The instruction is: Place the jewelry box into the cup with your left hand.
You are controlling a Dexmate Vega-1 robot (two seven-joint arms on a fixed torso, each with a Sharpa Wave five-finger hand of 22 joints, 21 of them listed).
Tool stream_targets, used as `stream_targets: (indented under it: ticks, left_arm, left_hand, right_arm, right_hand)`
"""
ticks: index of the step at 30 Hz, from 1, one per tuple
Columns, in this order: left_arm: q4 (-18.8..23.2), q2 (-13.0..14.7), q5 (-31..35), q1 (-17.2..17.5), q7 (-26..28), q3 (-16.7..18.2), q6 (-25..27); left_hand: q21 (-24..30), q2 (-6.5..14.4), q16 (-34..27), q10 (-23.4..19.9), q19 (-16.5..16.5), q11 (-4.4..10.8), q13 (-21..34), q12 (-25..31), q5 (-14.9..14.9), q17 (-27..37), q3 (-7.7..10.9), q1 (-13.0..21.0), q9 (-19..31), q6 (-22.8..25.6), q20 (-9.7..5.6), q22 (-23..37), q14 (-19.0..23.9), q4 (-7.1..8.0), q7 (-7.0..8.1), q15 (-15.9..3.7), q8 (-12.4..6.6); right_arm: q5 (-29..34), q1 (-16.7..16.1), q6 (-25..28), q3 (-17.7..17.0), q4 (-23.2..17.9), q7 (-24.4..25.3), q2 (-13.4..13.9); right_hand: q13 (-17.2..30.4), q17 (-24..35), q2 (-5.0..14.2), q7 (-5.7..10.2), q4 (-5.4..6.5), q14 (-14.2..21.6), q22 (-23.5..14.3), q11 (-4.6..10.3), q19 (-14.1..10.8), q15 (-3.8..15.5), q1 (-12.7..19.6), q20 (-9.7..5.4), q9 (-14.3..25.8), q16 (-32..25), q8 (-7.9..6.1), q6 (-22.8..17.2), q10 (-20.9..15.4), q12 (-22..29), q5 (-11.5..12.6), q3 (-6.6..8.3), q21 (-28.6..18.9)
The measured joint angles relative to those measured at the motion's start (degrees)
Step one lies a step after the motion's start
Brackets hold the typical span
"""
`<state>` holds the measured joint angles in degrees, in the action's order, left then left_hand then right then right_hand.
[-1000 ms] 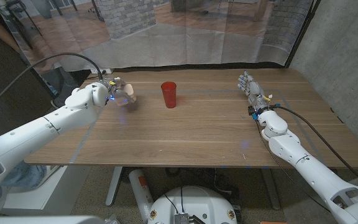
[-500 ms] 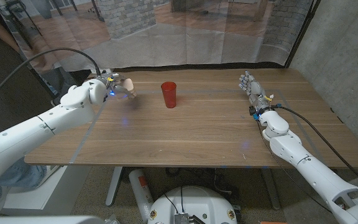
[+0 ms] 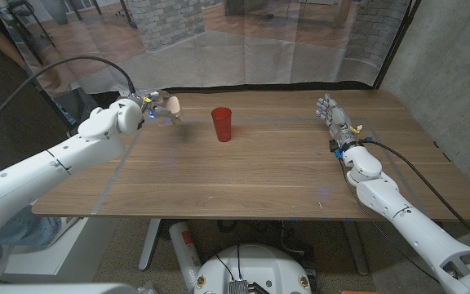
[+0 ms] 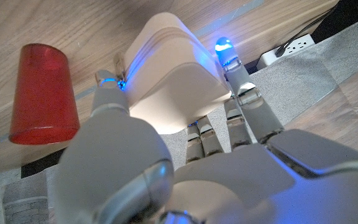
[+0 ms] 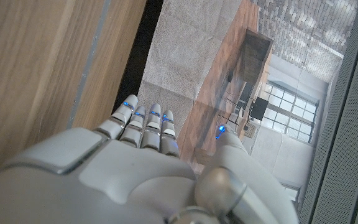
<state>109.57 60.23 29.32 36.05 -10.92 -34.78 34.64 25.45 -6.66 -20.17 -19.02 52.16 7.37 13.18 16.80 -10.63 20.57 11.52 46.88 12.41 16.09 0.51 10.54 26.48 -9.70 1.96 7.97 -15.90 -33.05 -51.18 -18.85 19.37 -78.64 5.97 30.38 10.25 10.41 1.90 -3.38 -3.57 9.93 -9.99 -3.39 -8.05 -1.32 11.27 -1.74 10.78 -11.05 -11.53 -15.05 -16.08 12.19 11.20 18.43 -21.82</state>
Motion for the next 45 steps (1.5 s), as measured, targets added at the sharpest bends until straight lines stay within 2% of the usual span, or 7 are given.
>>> stream_targets:
  ticks: [28, 45]
  left_arm:
    - [3.57, 0.16, 2.00, 1.40, 0.83, 2.53, -2.72]
    - [3.57, -0.55, 3.24, 1.48, 0.83, 3.16, -4.39]
  left_hand:
    - [0.00, -0.09, 0.03, -0.60, 0.09, 0.20, 0.00, -0.07, 0.22, 0.59, -0.08, 0.09, -0.05, 0.83, -0.52, -0.01, 0.55, 0.07, 0.21, -0.01, 0.24]
    - [0.00, -0.62, 0.25, -1.14, 0.10, 0.54, 0.00, -0.29, 0.40, 0.85, 0.02, 0.62, 0.01, 1.15, -0.51, -0.01, 0.57, -0.02, 0.54, -0.03, 0.19]
  right_arm:
    - [0.21, -0.86, -0.23, -0.33, -1.21, 0.91, 0.15]
    - [0.44, -1.40, 0.07, -0.50, -2.21, 1.63, 0.34]
  right_hand:
    - [0.00, 0.00, 0.00, 0.00, -0.17, 0.00, 0.00, 0.00, 0.01, 0.00, 0.00, 0.00, 0.00, 0.00, 0.00, 0.00, 0.01, 0.00, 0.00, -0.18, 0.44]
    - [0.00, 0.00, 0.00, -0.11, -0.16, 0.00, 0.00, 0.00, 0.01, 0.00, 0.00, 0.00, 0.00, 0.00, 0.00, -0.11, 0.01, 0.00, 0.00, -0.17, 0.66]
